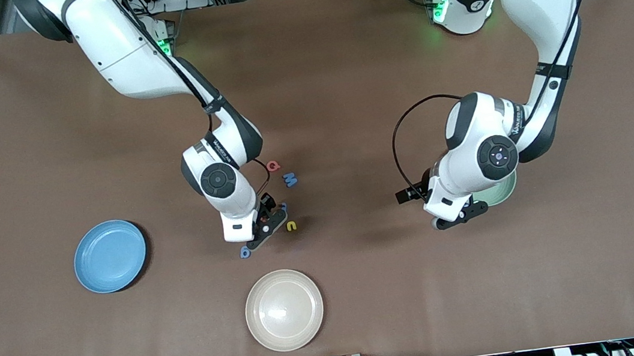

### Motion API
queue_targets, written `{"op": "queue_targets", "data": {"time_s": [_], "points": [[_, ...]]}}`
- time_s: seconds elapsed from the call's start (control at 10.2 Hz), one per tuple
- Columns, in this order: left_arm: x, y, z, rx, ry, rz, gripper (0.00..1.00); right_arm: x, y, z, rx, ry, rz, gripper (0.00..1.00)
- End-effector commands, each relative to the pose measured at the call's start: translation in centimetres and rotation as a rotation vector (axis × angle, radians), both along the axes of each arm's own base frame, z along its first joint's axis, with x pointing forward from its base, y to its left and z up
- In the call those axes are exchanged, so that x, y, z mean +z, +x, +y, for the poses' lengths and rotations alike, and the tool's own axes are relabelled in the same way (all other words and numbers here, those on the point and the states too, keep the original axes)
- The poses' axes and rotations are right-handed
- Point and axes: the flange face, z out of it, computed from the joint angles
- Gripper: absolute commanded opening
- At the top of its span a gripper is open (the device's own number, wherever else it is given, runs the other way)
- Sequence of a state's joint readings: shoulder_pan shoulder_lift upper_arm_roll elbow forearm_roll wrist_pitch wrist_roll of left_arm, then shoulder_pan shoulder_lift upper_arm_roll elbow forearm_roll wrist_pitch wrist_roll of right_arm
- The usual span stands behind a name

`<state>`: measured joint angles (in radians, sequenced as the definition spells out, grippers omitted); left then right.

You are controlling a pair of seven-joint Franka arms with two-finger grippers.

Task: Sort upper and lower case letters into plates
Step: 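Grasp the pink letter with the right gripper and carry it toward the blue plate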

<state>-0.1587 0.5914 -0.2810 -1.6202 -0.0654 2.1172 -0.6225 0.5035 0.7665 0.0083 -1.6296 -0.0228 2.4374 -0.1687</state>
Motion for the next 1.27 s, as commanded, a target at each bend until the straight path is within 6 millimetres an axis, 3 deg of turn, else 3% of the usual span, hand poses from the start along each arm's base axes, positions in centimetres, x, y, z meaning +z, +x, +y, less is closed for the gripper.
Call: {"op": "queue_targets", "data": {"time_s": [0.0, 0.29, 0.49, 0.78, 0.98, 1.18], "points": [[0.2, 0.2, -0.2, 0.015, 0.005, 0.01, 1.0, -0.3, 0.2, -0.4, 0.008, -0.008, -0.003, 0.0], [0.0, 0.6, -0.8, 0.017, -0.005, 0.009, 1.0, 3.3, 2.5, -2.3, -0.037, 0.018, -0.046, 0.0], [-0.5, 0.6, -4.4, -0.006, -0.02, -0.01, 1.0, 6.0, 5.0, -6.3, -0.102, 0.035, -0.08, 0.0], [-1.3, 0.0, -9.8, 0.088, -0.076, -0.104, 1.0, 10.2, 7.8, -15.3, -0.131, 0.008, -0.067, 0.0], [-2.7, -1.0, -14.1, 0.058, -0.154, -0.23, 1.0, 10.9, 8.8, -24.3, -0.211, -0.043, -0.003, 0.0], [-3.8, -3.2, -19.1, -0.049, -0.151, -0.376, 1.0, 10.2, 8.6, -29.7, -0.263, -0.115, 0.029, 0.0]]}}
